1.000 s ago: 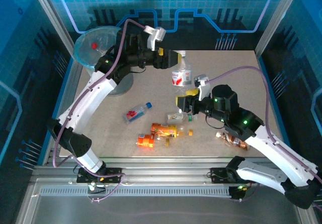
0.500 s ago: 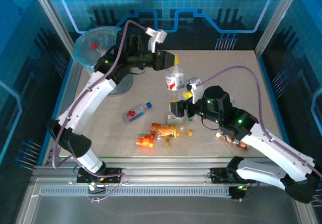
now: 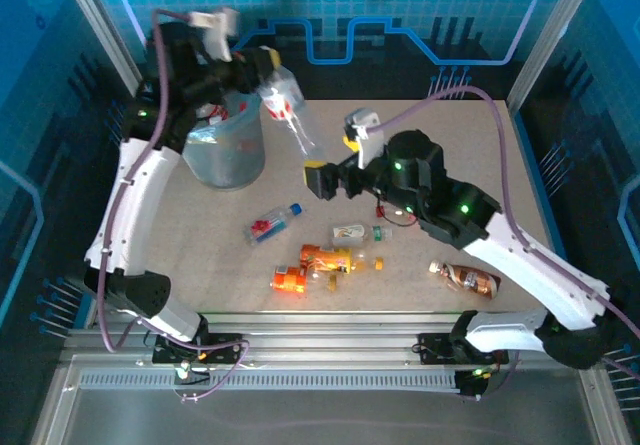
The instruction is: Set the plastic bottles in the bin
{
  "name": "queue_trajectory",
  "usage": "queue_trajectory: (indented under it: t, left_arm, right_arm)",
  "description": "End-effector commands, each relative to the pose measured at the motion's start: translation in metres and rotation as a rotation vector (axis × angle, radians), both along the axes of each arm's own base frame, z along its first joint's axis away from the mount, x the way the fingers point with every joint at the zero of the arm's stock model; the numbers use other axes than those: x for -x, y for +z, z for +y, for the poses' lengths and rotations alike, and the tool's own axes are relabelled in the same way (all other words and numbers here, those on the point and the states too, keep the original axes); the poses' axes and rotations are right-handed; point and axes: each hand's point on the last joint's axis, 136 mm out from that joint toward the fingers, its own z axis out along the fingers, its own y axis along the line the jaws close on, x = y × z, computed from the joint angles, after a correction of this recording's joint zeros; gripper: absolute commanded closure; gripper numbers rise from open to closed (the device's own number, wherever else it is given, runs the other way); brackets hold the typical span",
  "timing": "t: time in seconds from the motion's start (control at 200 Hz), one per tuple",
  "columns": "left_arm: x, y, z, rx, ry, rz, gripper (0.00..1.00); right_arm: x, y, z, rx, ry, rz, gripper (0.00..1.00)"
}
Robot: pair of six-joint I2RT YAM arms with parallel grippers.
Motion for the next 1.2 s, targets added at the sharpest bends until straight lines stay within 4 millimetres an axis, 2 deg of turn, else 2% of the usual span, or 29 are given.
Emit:
queue_trajectory:
  t: [0.0,0.145,0.28,0.365,0.435,0.505,0.605,0.825,1.005,1.116,1.196]
  left_arm:
    - [-0.004,0.039,0.053,0.007,0.178,-0.104,0.98]
    - [-0.023,0.058,0.117,-0.070,0.402,-0.193,1.00]
    - [-0.036,0.072,0.169,-0.123,0.598,-0.336,0.98]
    - [-0.047,0.073,0.191,-0.128,0.649,-0.374,0.98]
    - [-0.064,0.063,0.210,-0.142,0.680,-0.348,0.98]
    - [-0.084,0.046,0.227,-0.151,0.704,-0.302,0.99]
    - [-0.113,0.013,0.246,-0.170,0.721,-0.228,0.99]
    - [-0.157,-0.060,0.257,-0.238,0.694,-0.094,0.99]
    - [-0.173,-0.095,0.253,-0.242,0.643,-0.052,0.98]
    - [-0.178,-0.107,0.246,-0.249,0.607,-0.052,0.98]
    - [-0.182,-0.117,0.243,-0.270,0.591,-0.055,0.98]
  right_arm:
    - [-0.013,0.027,0.031,-0.006,0.018,-0.071,0.03]
    - [-0.021,0.052,0.094,0.011,0.108,-0.127,0.06]
    - [-0.016,0.051,0.153,0.053,0.225,-0.157,0.07]
    - [-0.011,0.046,0.178,0.089,0.267,-0.171,0.07]
    - [-0.011,0.039,0.188,0.134,0.272,-0.182,0.07]
    - [-0.015,0.029,0.191,0.173,0.260,-0.175,0.07]
    - [-0.020,0.015,0.184,0.232,0.239,-0.157,0.06]
    - [-0.031,-0.012,0.147,0.276,0.183,-0.069,0.05]
    - [-0.058,-0.028,0.114,0.242,0.088,0.018,0.06]
    - [-0.077,-0.035,0.108,0.244,0.060,0.071,0.09]
    - [-0.093,-0.039,0.111,0.254,0.045,0.101,0.09]
